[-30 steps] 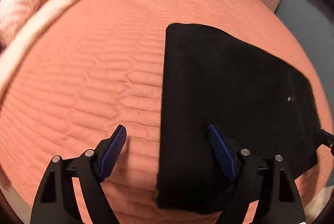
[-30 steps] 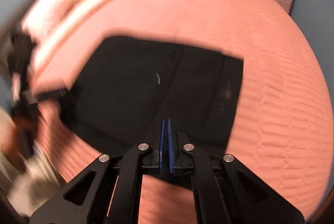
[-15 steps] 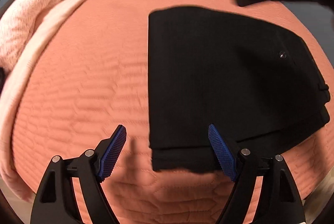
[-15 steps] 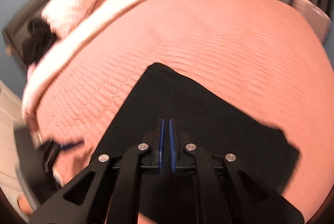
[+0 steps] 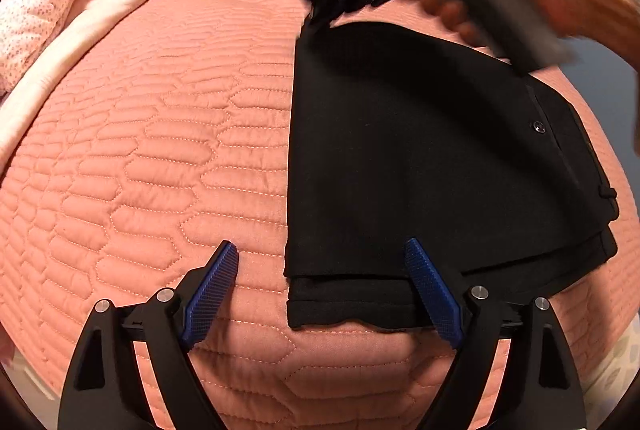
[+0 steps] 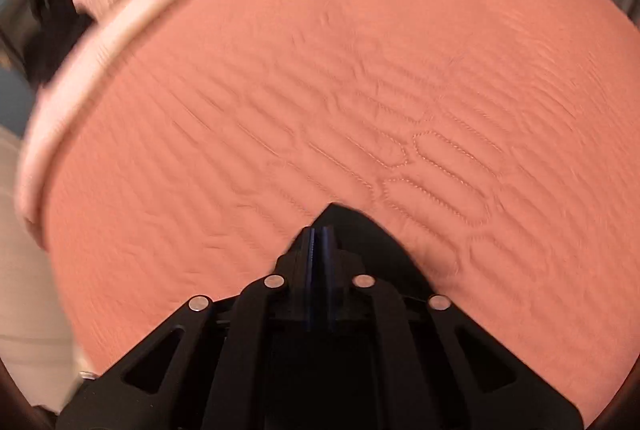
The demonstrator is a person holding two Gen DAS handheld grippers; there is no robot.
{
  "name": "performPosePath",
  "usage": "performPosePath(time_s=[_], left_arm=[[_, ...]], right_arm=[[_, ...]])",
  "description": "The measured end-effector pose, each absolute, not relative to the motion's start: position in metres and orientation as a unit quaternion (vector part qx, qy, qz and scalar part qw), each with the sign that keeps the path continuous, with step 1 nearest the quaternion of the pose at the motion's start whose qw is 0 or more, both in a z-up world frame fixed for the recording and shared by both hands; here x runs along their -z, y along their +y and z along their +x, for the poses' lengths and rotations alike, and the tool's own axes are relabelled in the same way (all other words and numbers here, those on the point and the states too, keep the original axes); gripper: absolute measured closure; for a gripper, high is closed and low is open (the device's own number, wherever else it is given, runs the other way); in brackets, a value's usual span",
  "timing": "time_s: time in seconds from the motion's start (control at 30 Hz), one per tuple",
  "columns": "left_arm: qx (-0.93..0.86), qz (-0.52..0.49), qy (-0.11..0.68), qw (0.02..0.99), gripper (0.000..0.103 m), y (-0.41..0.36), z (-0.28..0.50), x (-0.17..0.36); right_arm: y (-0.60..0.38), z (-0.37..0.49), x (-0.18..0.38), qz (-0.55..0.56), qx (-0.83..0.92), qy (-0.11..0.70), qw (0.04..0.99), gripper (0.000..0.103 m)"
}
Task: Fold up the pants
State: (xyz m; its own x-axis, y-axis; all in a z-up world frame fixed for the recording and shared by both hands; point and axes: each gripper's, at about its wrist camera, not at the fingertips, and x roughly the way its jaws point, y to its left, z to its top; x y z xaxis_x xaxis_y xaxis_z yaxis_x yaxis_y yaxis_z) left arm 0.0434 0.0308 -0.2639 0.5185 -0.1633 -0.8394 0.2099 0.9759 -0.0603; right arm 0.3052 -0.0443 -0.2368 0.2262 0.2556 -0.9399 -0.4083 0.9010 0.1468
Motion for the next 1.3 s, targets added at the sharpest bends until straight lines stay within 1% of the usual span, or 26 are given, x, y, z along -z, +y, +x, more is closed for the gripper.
performPosePath(time_s=[0.07,0.13,0.17,0.27,0.3,0.37,0.4,0.43,0.5,0.53,0.6,0.63,0.7,0.73,0.77,0.8,0.83,0.87,0.9,1.0,1.03,1.07,1.13,1.2,1.27,1.3], left_arm=[[0.107,0.022,0.477,0.872,0.018,0.031,0.043,0.265],[0.109,0.022,0.475,0.873,0.018,0.032,0.037,0.262],[0.109,0.021,0.475,0.873,0.018,0.030,0.018,0.260],[0.106,0.021,0.473,0.875,0.018,0.034,0.020,0.269],[0.105,0.022,0.472,0.875,0.018,0.035,0.022,0.270],[0.101,0.028,0.475,0.874,0.017,0.028,0.022,0.273],[0.100,0.032,0.477,0.872,0.016,0.027,0.022,0.272],[0.098,0.035,0.480,0.871,0.015,0.027,0.023,0.271],[0.098,0.033,0.491,0.865,0.015,0.027,0.028,0.267],[0.095,0.030,0.496,0.863,0.015,0.027,0.029,0.263],[0.096,0.024,0.489,0.867,0.018,0.027,0.027,0.250],[0.101,0.022,0.479,0.872,0.018,0.025,0.025,0.242],[0.117,0.028,0.456,0.882,0.017,0.014,0.020,0.225],[0.124,0.038,0.456,0.881,0.017,0.008,0.020,0.224],[0.126,0.060,0.459,0.877,0.016,-0.002,0.020,0.228],[0.121,0.083,0.464,0.874,0.016,-0.010,0.021,0.240],[0.117,0.097,0.473,0.868,0.016,-0.011,0.023,0.250],[0.113,0.108,0.482,0.862,0.015,-0.014,0.024,0.262],[0.111,0.093,0.468,0.872,0.015,-0.009,0.021,0.262],[0.098,0.073,0.482,0.868,0.015,-0.004,0.022,0.260],[0.097,0.072,0.486,0.866,0.015,-0.004,0.023,0.260],[0.093,0.075,0.491,0.863,0.015,-0.003,0.024,0.257],[0.072,0.091,0.483,0.868,0.017,-0.002,0.019,0.246],[0.074,0.093,0.457,0.882,0.017,-0.002,0.010,0.225],[0.091,0.093,0.450,0.883,0.016,-0.013,0.008,0.217],[0.095,0.105,0.452,0.881,0.016,-0.020,0.009,0.221]], right_arm=[[-0.054,0.321,0.224,-0.065,-0.132,0.564,0.812,0.095],[-0.057,0.314,0.207,-0.018,-0.174,0.545,0.820,0.096],[-0.053,0.304,0.204,-0.006,-0.203,0.549,0.811,0.096],[-0.032,0.280,0.231,-0.078,-0.222,0.567,0.789,0.096],[-0.032,0.282,0.239,-0.082,-0.226,0.560,0.793,0.097],[-0.047,0.302,0.238,-0.034,-0.165,0.559,0.812,0.095],[-0.061,0.307,0.227,-0.019,-0.105,0.549,0.829,0.090],[-0.074,0.303,0.211,0.018,-0.112,0.529,0.841,0.091],[-0.096,0.271,0.185,0.071,-0.143,0.501,0.851,0.091],[-0.100,0.255,0.180,0.070,-0.143,0.494,0.855,0.091],[-0.129,0.191,0.174,0.039,-0.122,0.484,0.866,0.091],[-0.146,0.153,0.180,0.042,-0.109,0.484,0.867,0.091],[-0.176,0.114,0.207,0.044,-0.081,0.504,0.859,0.092],[-0.197,0.092,0.226,0.032,-0.044,0.524,0.850,0.096],[-0.214,0.079,0.234,0.056,-0.052,0.515,0.854,0.100],[-0.231,0.061,0.224,0.082,-0.023,0.499,0.862,0.099],[-0.241,0.046,0.212,0.090,0.021,0.494,0.865,0.093],[-0.247,0.034,0.202,0.104,0.019,0.479,0.872,0.092],[-0.252,0.025,0.197,0.114,0.008,0.468,0.876,0.092],[-0.265,0.017,0.216,0.072,0.020,0.495,0.866,0.089],[-0.278,0.013,0.219,0.089,0.016,0.491,0.866,0.081],[-0.287,0.007,0.213,0.105,0.040,0.485,0.867,0.064],[-0.296,-0.006,0.194,0.090,0.091,0.466,0.875,0.063],[-0.291,-0.013,0.183,0.102,0.069,0.451,0.884,0.063],[-0.281,-0.011,0.188,0.108,0.033,0.463,0.879,0.064],[-0.274,-0.007,0.198,0.090,0.031,0.475,0.875,0.064]])
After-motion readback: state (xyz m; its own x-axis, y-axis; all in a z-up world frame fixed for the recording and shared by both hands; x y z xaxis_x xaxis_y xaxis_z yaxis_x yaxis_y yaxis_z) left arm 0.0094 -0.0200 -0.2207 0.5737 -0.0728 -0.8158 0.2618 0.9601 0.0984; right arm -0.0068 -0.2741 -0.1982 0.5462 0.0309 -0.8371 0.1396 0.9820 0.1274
